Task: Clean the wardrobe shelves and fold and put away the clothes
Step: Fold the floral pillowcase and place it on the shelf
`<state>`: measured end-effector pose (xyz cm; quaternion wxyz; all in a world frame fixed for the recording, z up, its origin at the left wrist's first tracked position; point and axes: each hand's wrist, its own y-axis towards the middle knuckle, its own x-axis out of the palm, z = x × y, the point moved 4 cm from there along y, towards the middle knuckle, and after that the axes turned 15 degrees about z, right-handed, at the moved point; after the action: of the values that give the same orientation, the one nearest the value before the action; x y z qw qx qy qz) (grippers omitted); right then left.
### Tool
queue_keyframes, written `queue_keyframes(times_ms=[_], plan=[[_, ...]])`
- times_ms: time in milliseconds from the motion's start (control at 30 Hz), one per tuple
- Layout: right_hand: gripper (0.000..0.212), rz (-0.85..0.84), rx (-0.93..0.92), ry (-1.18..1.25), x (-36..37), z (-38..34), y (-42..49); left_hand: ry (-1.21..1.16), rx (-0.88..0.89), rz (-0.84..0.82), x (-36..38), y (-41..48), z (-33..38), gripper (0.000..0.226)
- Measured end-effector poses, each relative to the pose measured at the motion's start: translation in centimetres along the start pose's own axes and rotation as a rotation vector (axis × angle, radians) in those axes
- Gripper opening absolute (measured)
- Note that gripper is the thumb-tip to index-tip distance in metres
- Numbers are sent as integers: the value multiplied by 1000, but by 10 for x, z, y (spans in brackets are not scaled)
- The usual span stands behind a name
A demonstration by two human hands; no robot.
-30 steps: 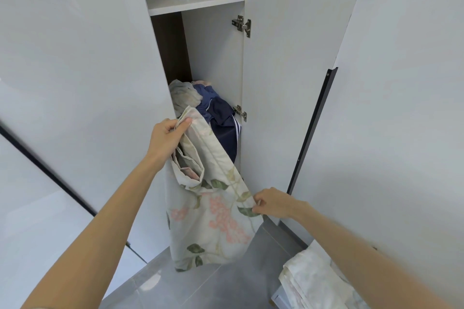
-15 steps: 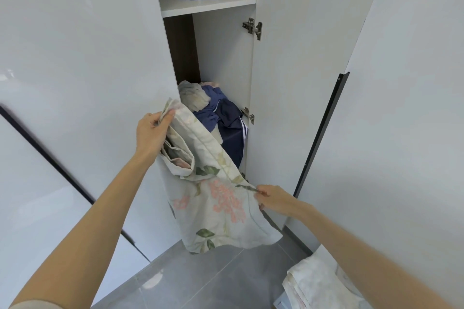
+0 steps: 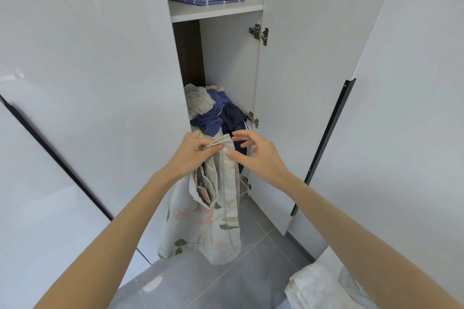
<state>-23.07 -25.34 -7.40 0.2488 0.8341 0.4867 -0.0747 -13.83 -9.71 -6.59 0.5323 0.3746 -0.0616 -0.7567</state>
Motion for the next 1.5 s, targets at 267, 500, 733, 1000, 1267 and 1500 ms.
queue_keyframes(times_ms=[267, 500, 733, 1000, 1267, 1500], plan=[[4, 59, -93, -62, -9, -8, 3, 74, 19, -180, 12, -14, 10, 27], [10, 464, 158, 9, -82, 24, 3, 364, -45, -286, -5, -21, -32, 83], [9, 805, 289, -75, -148, 62, -35, 493, -21, -284, -10, -35, -83, 57], [8, 1043, 365, -165, -192, 75, -97, 511, 203, -45, 27, -7, -37, 27], [7, 1270, 333, -154, -277, 58, -162, 520, 436, 93, 91, 13, 57, 15], [9, 1391, 372, -103, -350, 54, -223, 274, 419, -41, 161, 9, 130, 17]])
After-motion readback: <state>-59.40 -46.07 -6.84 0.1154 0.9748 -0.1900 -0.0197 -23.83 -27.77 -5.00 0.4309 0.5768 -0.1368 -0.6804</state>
